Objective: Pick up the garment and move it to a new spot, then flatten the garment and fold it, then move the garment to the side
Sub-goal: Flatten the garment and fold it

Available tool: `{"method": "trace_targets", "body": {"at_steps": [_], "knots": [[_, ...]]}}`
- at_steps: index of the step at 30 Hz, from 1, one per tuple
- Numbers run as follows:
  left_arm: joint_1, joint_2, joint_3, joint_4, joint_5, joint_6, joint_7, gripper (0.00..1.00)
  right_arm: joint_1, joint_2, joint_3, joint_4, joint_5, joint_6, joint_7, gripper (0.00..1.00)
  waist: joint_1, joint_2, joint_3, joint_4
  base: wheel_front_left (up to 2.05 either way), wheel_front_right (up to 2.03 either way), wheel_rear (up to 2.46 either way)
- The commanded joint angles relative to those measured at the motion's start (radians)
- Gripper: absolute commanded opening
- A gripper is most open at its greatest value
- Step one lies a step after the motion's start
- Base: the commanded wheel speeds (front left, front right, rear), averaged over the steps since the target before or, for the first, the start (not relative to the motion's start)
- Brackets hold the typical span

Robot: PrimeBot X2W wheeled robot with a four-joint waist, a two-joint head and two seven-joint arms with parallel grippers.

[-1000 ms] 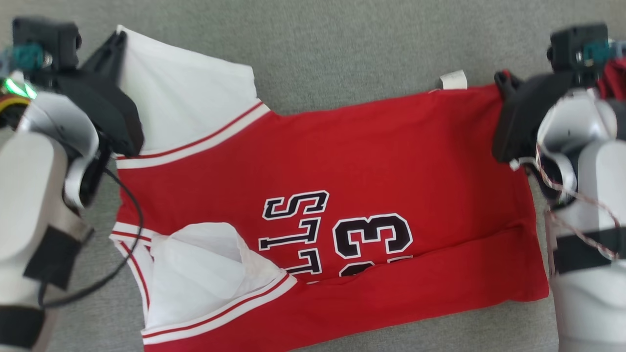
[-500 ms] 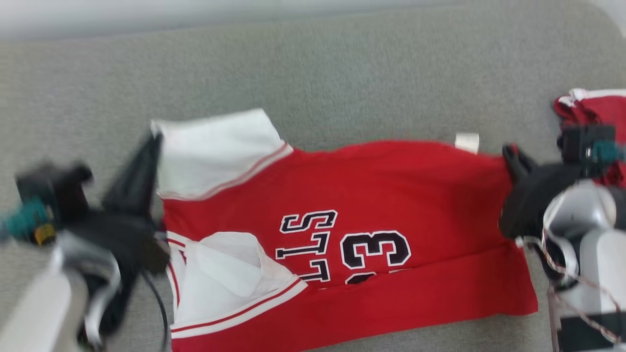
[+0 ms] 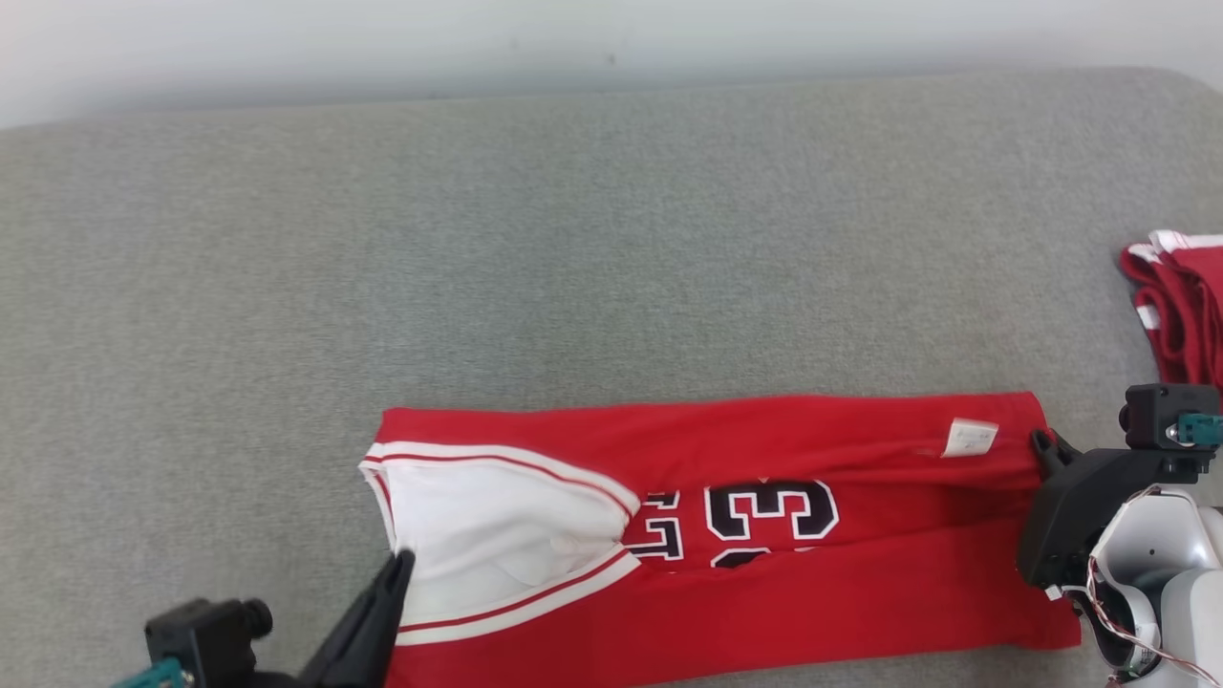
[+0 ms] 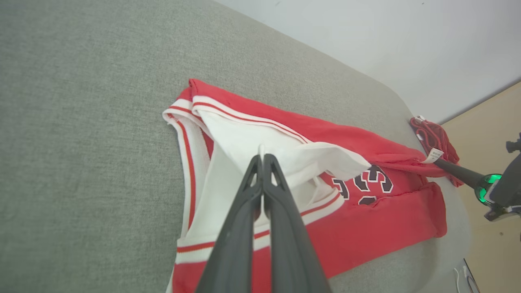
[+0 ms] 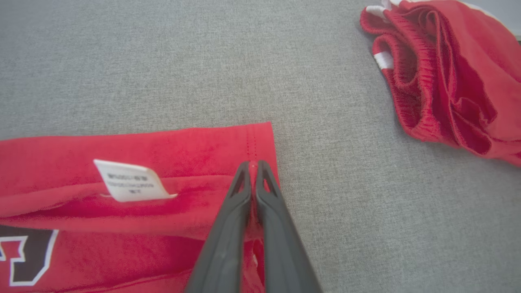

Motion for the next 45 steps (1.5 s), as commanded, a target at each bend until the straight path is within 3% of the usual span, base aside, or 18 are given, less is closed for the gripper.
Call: {"method": "trace_targets", "body": {"at_steps": [1, 13, 14, 15, 22, 29, 32, 37, 45], "knots": [[0.018, -0.001, -0.002, 0.006, -0.005, -0.004, 0.004, 0.00, 0.007, 0.004, -0.002, -0.008, 0.002, -0.003, -0.004, 0.00, 0.0002, 0.0000, -0.017, 0.017, 0.00, 0.00, 0.00], [0.053, 0.010, -0.028, 0.055, -0.007, -0.010, 0.016, 0.00, 0.093, 0.028, -0.031, -0.067, -0.018, -0.003, 0.036, 0.00, 0.0002, 0.0000, -0.044, 0.034, 0.00, 0.00, 0.00], [0.048, 0.016, -0.034, 0.066, 0.015, -0.008, 0.008, 0.63, 0.103, 0.033, -0.035, -0.075, -0.019, -0.003, 0.042, 0.27, 0.0002, 0.0000, -0.046, 0.035, 0.00, 0.00, 0.00], [0.039, 0.017, -0.035, 0.080, 0.034, 0.003, 0.001, 1.00, 0.113, 0.043, -0.044, -0.079, -0.018, -0.003, 0.047, 1.00, 0.0002, 0.0000, -0.048, 0.036, 0.00, 0.00, 0.00], [0.016, 0.011, -0.065, 0.167, 0.122, 0.031, -0.041, 1.00, 0.167, 0.092, -0.107, -0.153, -0.010, -0.003, 0.015, 1.00, 0.0002, 0.0000, -0.071, 0.035, 0.00, 0.00, 0.00], [-0.024, 0.000, -0.028, 0.269, 0.274, 0.077, -0.299, 1.00, 0.227, 0.126, -0.167, -0.211, 0.001, -0.003, -0.077, 1.00, 0.0002, 0.0000, -0.108, 0.030, 0.00, 0.00, 0.00], [-0.041, -0.017, -0.003, 0.297, 0.349, 0.105, -0.359, 1.00, 0.236, 0.127, -0.178, -0.175, 0.034, -0.003, -0.122, 1.00, 0.0002, 0.0000, -0.124, 0.025, 0.00, 0.00, 0.00], [-0.048, -0.078, 0.066, 0.255, 0.462, 0.150, -0.368, 1.00, 0.226, 0.128, -0.185, -0.065, 0.067, -0.003, -0.208, 1.00, 0.0002, 0.0000, -0.139, 0.024, 0.00, 0.00, 0.00], [-0.007, -0.179, 0.183, 0.231, 0.548, 0.115, -0.368, 1.00, 0.158, 0.126, -0.147, 0.115, 0.077, -0.003, -0.279, 1.00, 0.0002, 0.0000, -0.132, 0.025, 0.00, 0.00, 0.00]]}}
